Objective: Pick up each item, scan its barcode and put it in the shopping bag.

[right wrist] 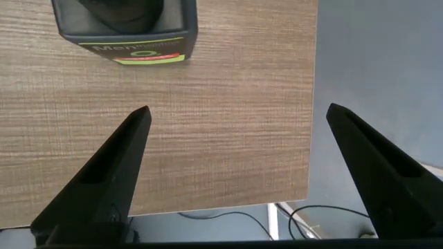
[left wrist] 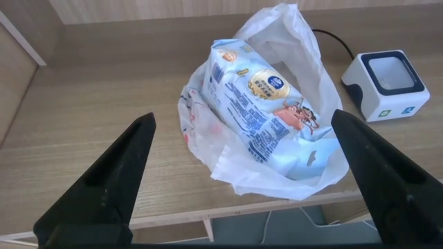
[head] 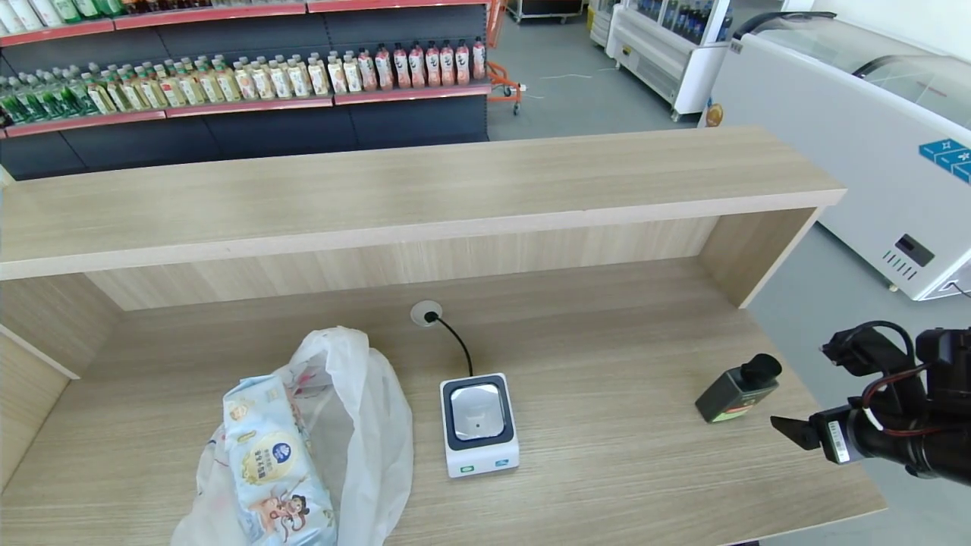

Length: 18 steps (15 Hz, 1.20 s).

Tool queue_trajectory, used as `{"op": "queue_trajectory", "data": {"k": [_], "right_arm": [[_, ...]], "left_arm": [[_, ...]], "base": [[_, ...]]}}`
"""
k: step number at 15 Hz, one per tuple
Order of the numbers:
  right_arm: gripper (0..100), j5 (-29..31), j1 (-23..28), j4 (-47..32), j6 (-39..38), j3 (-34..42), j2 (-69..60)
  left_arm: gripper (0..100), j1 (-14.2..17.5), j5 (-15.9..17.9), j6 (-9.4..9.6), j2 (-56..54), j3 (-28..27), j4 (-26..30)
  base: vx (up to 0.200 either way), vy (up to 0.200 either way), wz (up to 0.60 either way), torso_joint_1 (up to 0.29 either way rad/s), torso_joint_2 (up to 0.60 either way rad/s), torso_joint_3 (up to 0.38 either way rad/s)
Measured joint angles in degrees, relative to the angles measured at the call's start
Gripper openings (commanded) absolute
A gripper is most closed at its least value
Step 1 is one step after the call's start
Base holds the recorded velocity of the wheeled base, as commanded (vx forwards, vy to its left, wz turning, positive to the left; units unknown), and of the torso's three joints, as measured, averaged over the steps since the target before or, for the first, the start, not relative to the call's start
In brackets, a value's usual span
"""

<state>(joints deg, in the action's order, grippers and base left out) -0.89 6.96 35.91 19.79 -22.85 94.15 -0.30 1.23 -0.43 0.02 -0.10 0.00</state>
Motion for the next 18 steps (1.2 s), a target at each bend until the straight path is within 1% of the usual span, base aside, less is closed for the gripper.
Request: {"op": "queue_trajectory", "data": {"k": [2, 4, 8, 18], "right_arm": [[100, -0.04, -1.29, 2.38, -0.09, -0.35, 2.21], [100, -2.17, -2.33, 4.29, -0.13, -1.05, 4.28], [100, -4.25, -4.01, 5.33, -1.34, -2.86, 7.58], [100, -4.55, -6.41, 9.02, -3.58, -5.02, 12.80]], "left_arm": [[100, 0.01, 0.00, 0.00, 0.00, 0.00, 0.00], [100, 0.01, 0.00, 0.00, 0.00, 0.00, 0.00], [100, 0.04, -0.01, 0.00, 0.00, 0.00, 0.00], [100, 0.04, 0.00, 0.00, 0.00, 0.00, 0.00]], "base": [[0.000, 0.000, 0.00, 0.000, 0.00, 0.000], [0.000, 0.000, 0.00, 0.000, 0.00, 0.000], [0.000, 0.000, 0.00, 0.000, 0.00, 0.000], [0.000, 0.000, 0.00, 0.000, 0.00, 0.000]]}}
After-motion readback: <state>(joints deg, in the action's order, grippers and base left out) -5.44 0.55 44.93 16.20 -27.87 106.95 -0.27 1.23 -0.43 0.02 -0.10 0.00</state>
